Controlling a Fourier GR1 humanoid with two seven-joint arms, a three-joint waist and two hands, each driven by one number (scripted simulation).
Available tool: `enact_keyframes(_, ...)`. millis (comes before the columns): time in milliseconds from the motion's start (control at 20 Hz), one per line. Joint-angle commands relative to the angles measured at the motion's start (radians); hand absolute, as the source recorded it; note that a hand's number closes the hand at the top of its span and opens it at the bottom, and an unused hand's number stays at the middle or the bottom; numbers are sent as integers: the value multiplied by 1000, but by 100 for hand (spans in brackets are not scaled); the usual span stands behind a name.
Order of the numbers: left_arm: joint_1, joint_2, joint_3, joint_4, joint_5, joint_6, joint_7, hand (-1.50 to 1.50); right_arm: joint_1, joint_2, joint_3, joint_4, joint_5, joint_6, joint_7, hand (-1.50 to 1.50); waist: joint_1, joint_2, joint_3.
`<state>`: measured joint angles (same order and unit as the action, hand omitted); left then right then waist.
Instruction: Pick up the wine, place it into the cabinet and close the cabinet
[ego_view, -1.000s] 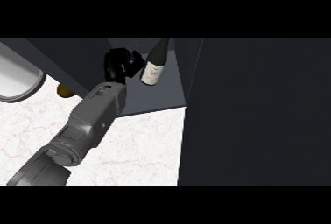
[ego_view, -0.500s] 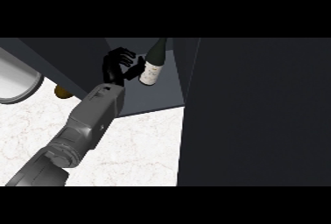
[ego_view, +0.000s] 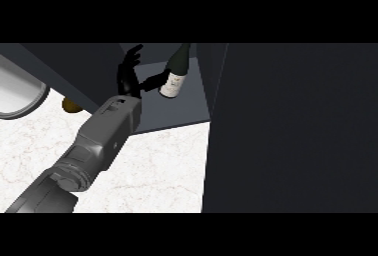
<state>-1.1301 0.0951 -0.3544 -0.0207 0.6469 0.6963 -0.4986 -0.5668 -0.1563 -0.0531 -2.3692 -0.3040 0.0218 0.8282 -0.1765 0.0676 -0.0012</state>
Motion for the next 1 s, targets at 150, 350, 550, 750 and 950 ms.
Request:
enact_keyframes(150, 27, 71, -22, 17, -27, -47, -51, -150, 3, 2, -3, -27, -18, -6, 9, -150, 19, -1, -3)
enact_keyframes(350, 16, 72, -59, 15, -64, -154, -41, -150, -3, 2, 6, -35, 5, -20, 24, -150, 34, -14, -3)
enact_keyframes(550, 5, 80, -51, -43, -55, -316, -73, -150, -14, -2, -9, -9, 1, -26, 21, -150, 64, -22, -3)
enact_keyframes(750, 5, 74, 16, -137, 9, -495, -152, -150, -23, -15, -18, -32, 22, -51, 49, -150, 99, -44, -4)
enact_keyframes(950, 28, 55, 68, -175, 49, -590, -238, -150, 7, -25, -35, -10, 18, -39, 36, -150, 131, -51, -1)
